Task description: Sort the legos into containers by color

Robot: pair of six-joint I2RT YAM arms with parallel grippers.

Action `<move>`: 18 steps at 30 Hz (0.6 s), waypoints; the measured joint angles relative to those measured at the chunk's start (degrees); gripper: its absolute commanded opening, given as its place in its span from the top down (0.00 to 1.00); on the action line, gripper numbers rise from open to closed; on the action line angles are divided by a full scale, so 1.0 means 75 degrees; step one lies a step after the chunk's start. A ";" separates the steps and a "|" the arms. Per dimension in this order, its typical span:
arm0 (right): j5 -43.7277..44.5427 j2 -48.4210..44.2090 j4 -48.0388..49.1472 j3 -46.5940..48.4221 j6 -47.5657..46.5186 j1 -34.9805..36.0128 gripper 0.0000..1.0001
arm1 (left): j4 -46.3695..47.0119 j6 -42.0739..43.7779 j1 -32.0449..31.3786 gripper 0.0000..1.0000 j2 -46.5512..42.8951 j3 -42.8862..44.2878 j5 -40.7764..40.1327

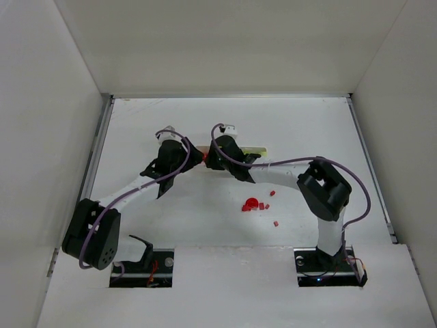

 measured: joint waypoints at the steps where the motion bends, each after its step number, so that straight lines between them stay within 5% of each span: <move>1: -0.0006 0.0035 0.0003 0.0003 0.0029 -0.0032 0.60 | 0.0003 -0.0003 0.0015 0.41 -0.0003 -0.0006 0.0017; 5: 0.0006 0.0026 0.0064 0.0003 0.0073 -0.0125 0.35 | 0.0038 -0.0017 0.0087 0.43 -0.0102 -0.0204 0.0050; 10: 0.0017 -0.0198 0.0131 -0.0044 -0.0050 -0.0134 0.31 | -0.0009 -0.0032 0.0061 0.47 -0.0420 -0.0405 -0.0009; 14: 0.0114 -0.0825 0.0213 -0.0350 -0.0157 -0.0134 0.39 | -0.0026 0.0023 -0.0289 0.58 -0.1058 -0.0609 -0.0198; 18: 0.0455 -0.1970 0.0408 -0.1341 -0.0294 -0.0134 0.68 | 0.0061 0.0137 -0.1367 0.62 -0.1425 -0.0938 -0.0641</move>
